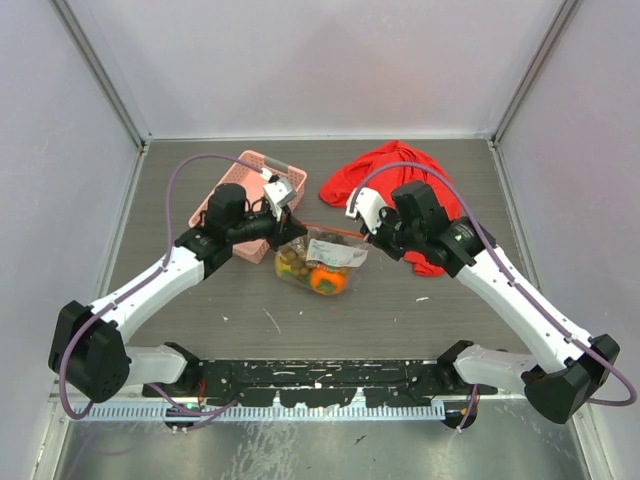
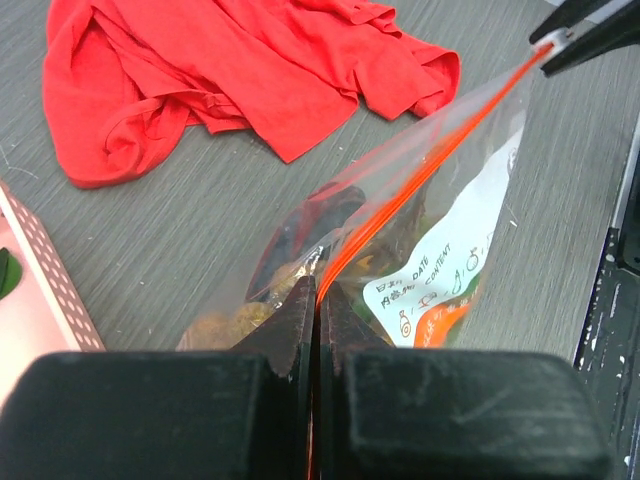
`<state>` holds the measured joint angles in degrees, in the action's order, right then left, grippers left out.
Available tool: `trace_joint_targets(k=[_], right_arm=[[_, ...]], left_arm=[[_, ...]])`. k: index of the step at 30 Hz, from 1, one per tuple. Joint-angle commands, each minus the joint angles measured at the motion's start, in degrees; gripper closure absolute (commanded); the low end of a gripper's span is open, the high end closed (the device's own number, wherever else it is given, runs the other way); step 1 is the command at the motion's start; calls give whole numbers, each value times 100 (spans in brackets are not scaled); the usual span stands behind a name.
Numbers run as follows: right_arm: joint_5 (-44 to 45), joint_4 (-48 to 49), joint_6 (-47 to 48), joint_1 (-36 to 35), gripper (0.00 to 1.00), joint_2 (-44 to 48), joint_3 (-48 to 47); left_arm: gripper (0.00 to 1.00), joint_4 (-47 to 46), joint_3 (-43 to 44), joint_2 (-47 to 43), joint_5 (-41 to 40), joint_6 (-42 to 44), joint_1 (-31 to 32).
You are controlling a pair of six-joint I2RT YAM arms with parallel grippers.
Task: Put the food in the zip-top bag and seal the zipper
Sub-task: Place the zipper food storage bag at the center of the board.
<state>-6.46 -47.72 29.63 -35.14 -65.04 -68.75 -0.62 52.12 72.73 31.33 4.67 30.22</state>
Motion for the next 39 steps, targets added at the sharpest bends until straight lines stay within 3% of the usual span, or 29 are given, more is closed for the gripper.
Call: trace_joint_targets(k=[1,6,18,23,32,39], right_arm=[[975,90,-429,255,99,187,-16],[1180,486,-504,433,99,-165,-164],[1561,2551,-252,900,99,-1864,-1071],[1519,3412,-443,947,99,-1835,-915],[366,3546,-1077,941,99,-1080,443],[-612,3453,-1944,943,97,-366,1704]], left_arm=[[100,-447,78,-176,-304,-133,-156],[100,-472,283,229,-496,-126,-178],[100,-398,2045,1930,-1034,189,-269],[100,59,2851,2199,-1158,409,-261],[99,22,1955,1495,-1408,397,143],[96,96,663,700,-1662,-479,486]])
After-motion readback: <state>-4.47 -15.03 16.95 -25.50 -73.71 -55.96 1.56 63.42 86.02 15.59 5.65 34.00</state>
